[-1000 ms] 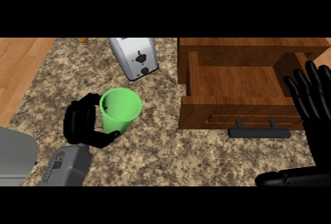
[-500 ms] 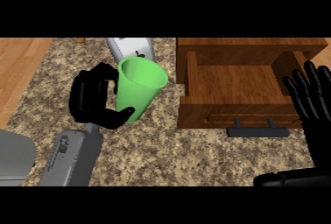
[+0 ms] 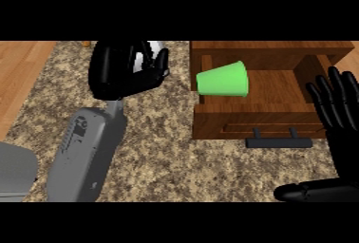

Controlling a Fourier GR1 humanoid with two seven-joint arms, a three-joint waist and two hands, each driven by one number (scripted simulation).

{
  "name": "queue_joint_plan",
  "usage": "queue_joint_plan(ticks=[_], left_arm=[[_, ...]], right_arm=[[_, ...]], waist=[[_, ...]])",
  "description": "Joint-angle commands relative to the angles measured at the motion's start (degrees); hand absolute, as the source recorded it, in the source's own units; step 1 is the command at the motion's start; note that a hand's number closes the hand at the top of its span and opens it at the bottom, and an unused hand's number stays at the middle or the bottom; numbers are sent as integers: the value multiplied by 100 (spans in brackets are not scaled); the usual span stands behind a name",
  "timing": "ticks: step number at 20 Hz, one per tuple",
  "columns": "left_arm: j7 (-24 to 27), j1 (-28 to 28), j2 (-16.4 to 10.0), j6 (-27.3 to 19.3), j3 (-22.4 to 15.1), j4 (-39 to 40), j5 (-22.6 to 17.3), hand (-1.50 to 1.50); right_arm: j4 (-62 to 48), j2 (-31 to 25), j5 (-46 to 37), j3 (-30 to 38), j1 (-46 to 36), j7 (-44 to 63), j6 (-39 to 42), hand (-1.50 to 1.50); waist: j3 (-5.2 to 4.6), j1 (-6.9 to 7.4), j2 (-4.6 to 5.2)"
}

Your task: Pick up the cup, place it into the drawer and close the drawer

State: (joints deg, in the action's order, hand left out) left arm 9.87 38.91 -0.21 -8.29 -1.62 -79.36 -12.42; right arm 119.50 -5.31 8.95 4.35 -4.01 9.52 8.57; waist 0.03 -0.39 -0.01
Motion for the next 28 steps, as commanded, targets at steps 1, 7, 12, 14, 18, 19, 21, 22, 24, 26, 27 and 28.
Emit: queue_joint_plan(ticks=[1,7,12,14,18,19,21,22,24,26,27,28], left_arm=[[32,378,20,-382,-301,421,138,150],[-411,1673,19,-510,-67,1434,72,150],[109,2048,20,-1008,-693,2422,-185,150],[387,2296,20,-1018,-514,2892,-307,150],[291,2984,20,-1177,-536,3438,-640,150],[648,2523,20,-1408,-1019,3425,-784,150],[773,2838,20,-1285,-948,3849,-1027,150],[684,2837,21,-1417,-1057,3878,-1073,150],[1031,2957,21,-1656,-1494,4215,-1473,150],[679,3344,21,-1548,-1438,4554,-1597,150],[931,3210,21,-1451,-1521,4726,-1609,150],[967,3458,21,-1485,-1445,4998,-1613,150]], right_arm=[[49,158,-286,-247,48,-6,-143,-150],[-116,14,59,117,87,-231,75,-150],[-329,-182,248,378,-334,-32,84,-150],[-185,-140,110,246,-203,-11,50,-150],[-528,-100,99,187,-181,-323,197,-150],[-106,38,-137,-61,-200,37,-87,-150],[-417,62,-121,26,-173,-313,-3,-150],[-395,-115,143,243,-63,-335,210,-150],[-546,42,-103,-60,-491,-205,5,-150],[-561,57,-136,-63,-339,-232,16,-150],[-277,-22,45,76,-247,-111,44,-150],[-604,-52,-23,109,-519,-236,45,-150]], waist=[[-2,-7,3],[0,-42,10],[0,-112,29],[-1,-110,27],[2,-118,35],[-1,-118,23],[0,-137,35],[1,-140,30],[0,-224,55],[2,-255,65],[2,-274,62],[3,-281,84]])
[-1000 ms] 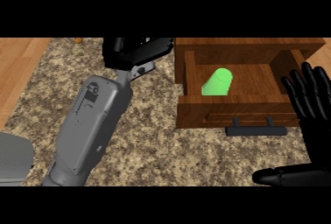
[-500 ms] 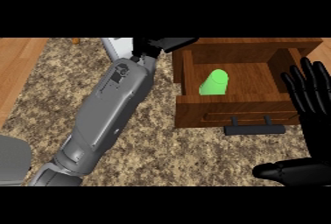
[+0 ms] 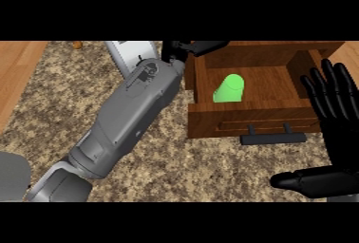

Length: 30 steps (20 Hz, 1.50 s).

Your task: Pick up the cup, place it into the drawer and close the drawer

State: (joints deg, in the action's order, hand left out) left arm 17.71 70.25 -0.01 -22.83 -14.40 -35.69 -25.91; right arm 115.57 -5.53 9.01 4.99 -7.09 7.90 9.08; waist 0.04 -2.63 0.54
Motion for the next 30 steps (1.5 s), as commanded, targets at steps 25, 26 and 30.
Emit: queue_joint_plan(ticks=[25,26,30], left_arm=[[267,549,1,-430,-1972,1119,-1287,-150],[653,346,1,-358,-1851,1211,-1348,-150],[906,637,1,-187,-1576,1048,-1655,-150]], right_arm=[[-316,90,308,-123,-546,-17,122,-150],[-12,76,563,-57,-225,-33,258,-150],[4,28,745,-32,-265,136,305,-150]], waist=[[4,-379,119],[4,-428,116],[0,-233,66]])
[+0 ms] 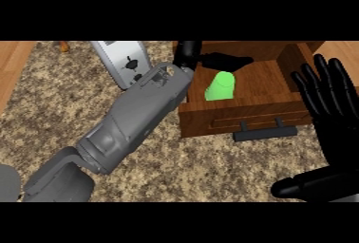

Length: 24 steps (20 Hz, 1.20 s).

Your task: Pick up the cup, place it into the drawer and close the drawer

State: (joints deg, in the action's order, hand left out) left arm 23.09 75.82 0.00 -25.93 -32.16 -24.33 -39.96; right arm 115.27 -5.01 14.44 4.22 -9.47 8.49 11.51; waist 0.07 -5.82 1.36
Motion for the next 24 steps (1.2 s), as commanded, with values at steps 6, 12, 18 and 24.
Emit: queue_joint_plan(ticks=[6,12,18,24], left_arm=[[345,-114,0,302,372,-717,-616,-150],[268,-755,-427,304,711,-1371,-528,-150],[-253,-1756,-1218,146,811,-2696,-610,-150],[-752,-2857,-1918,38,920,-4126,-664,-150]], right_arm=[[274,-181,510,254,493,-26,365,-150],[572,-770,280,233,642,201,833,150],[614,-983,-487,105,842,24,998,150],[272,-1024,-1301,-316,470,166,955,150]], waist=[[-3,387,-120],[-11,628,-186],[-10,741,-212],[-9,762,-181]])
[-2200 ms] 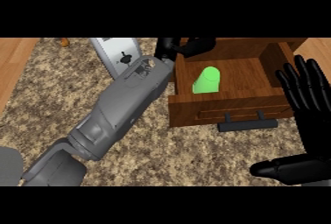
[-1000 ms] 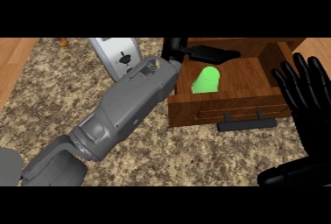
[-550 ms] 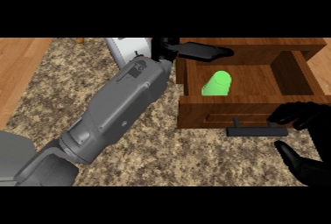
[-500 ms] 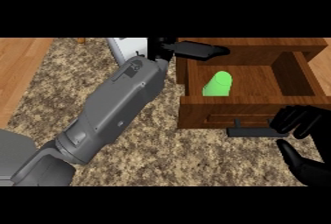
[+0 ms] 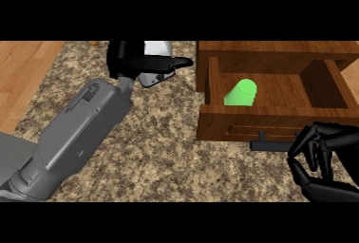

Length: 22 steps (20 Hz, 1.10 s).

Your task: Pick up the cup, place it into the drawer and close the drawer

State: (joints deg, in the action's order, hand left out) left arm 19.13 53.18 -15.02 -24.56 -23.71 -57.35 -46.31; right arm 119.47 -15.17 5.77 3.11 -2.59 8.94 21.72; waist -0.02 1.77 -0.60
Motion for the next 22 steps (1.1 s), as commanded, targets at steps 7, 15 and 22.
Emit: queue_joint_plan(ticks=[7,15,22], left_arm=[[-352,-2430,-1286,310,373,-2420,-122,-150],[18,-3421,-1708,1205,737,-2669,-343,-150],[-32,-3963,-1787,1679,1376,-2805,-306,-150]], right_arm=[[-722,-153,-1060,-144,-89,-407,34,150],[-1512,-535,-3717,-1418,-336,-1401,-456,150],[-3081,-59,-4538,-1638,-948,-1824,-1102,-150]], waist=[[3,-55,35],[1,34,61],[2,-118,62]])
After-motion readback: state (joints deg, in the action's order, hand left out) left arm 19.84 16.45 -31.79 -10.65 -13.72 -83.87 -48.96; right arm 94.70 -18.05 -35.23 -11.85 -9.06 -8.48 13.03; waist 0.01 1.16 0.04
